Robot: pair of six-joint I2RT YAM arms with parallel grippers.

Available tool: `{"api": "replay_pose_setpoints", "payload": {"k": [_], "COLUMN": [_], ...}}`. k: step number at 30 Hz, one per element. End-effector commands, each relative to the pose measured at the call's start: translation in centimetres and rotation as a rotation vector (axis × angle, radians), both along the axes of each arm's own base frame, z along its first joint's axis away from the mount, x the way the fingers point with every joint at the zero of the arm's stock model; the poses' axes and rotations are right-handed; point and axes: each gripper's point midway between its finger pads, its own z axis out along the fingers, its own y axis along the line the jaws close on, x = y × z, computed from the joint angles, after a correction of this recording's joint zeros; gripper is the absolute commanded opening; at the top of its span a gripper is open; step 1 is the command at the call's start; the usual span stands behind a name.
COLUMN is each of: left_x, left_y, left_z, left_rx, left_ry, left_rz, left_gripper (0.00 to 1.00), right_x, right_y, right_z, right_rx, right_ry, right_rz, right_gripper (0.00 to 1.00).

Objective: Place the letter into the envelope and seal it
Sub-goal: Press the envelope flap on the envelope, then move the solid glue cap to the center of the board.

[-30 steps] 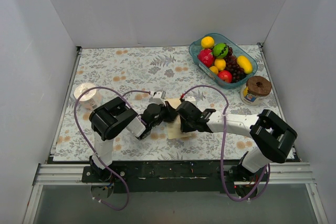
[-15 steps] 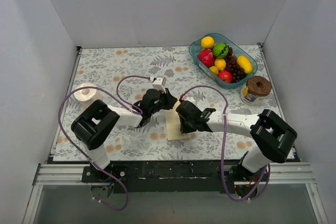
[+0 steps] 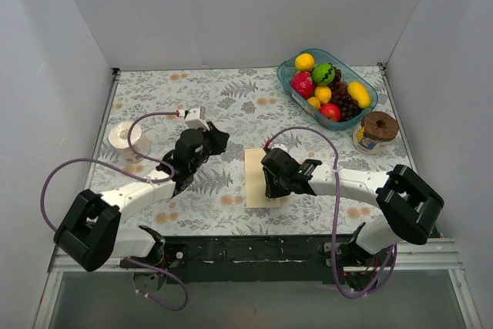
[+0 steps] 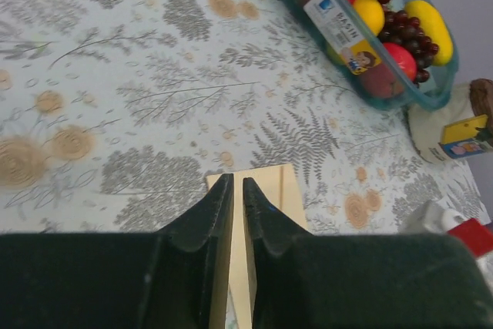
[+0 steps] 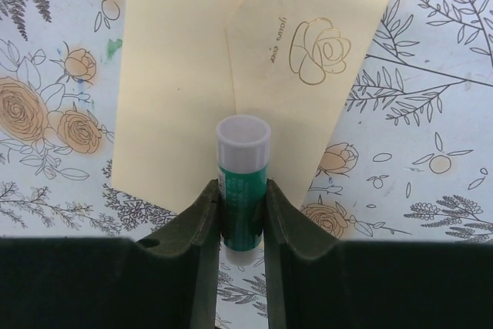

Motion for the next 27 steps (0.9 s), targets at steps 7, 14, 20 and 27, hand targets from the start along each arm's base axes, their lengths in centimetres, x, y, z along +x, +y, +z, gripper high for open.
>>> {"api": "replay_pose_setpoints", "payload": {"k": [7,14,20,27], "left_x": [-1.2,-1.2,-1.7,-2.3], "left_y": [8.1,11.8,14.7,15.8], "left_z": [-1.6,-1.9,-5.7,-8.1], "left_rx": [0.017,-0.016,-0.018,-0.027], "left_ry": [0.087,0.116,0.24,0.295], "left_rz": [0.269,0.371,0.47,0.532], "left_gripper": [0.13,0.16,0.12,0.09], "right_x": [1.4,3.5,4.8,6.3], "right_y": [2.2,5.2,7.0,10.5], "right_z": [4.7,11.4,13.9,14.6], "right_rx": [0.176,0.362,0.388,0.477], "right_ry": [-0.115,-0.367,-0.491,-0.646], "right_rz": [0.091,0.247,0.352,0.47], "right_gripper": [0.01,0.01,0.01,0.01]}}
